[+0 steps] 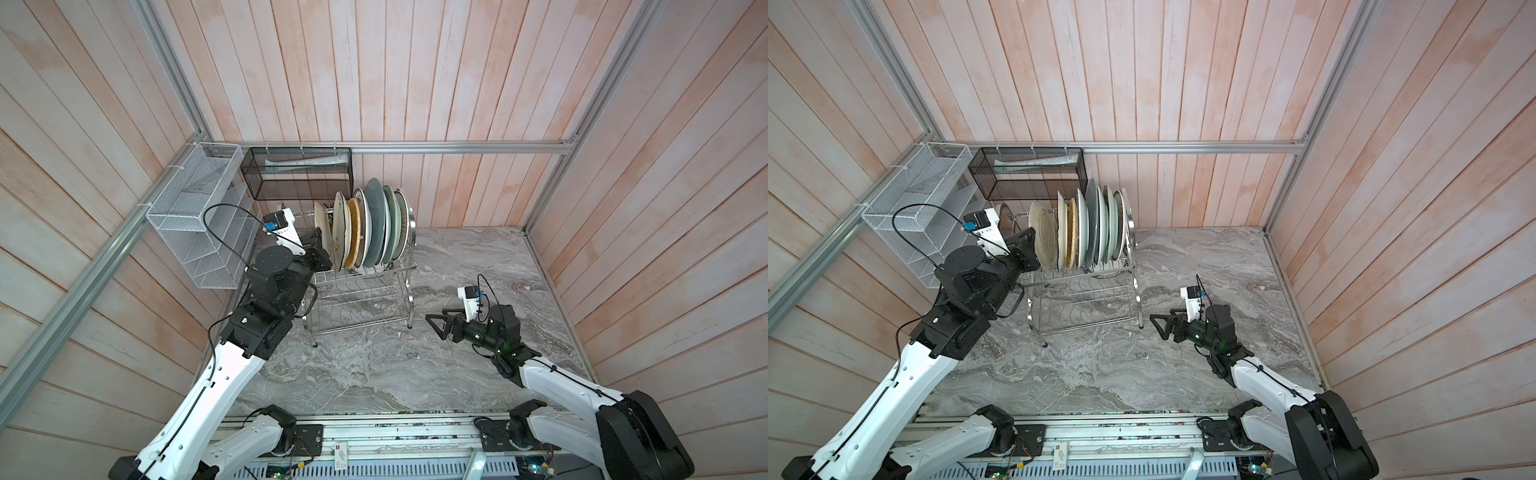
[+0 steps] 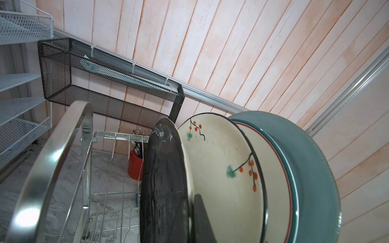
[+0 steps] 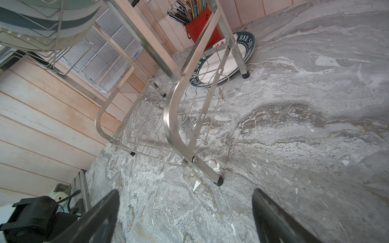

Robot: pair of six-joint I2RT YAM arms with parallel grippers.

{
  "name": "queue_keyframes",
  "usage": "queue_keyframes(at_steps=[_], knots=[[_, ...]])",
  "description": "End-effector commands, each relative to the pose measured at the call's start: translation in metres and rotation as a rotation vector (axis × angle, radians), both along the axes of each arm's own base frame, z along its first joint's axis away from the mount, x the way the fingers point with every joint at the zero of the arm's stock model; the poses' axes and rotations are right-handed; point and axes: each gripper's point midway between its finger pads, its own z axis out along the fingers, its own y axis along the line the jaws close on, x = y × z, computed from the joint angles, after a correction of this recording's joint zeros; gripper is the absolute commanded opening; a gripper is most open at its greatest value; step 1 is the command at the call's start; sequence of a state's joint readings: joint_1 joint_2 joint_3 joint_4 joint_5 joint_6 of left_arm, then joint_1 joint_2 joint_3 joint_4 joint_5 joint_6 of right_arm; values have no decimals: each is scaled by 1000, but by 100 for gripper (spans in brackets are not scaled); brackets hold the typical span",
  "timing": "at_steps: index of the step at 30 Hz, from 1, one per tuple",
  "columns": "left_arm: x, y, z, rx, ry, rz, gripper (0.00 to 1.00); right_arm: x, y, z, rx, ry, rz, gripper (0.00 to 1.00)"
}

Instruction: Load the plates into the dish rack

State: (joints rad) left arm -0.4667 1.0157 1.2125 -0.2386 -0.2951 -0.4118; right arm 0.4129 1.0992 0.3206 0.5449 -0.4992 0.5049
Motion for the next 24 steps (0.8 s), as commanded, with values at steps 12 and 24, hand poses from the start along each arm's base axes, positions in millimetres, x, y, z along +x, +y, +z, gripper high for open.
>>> queue_keyframes(at_steps=[12,24], knots=[[10,2,-16,57,30,125,0,-4,3,3,15,-6,21,98],[0,-4,-31,56,56,80,0,-5,2,3,13,-12,18,98]])
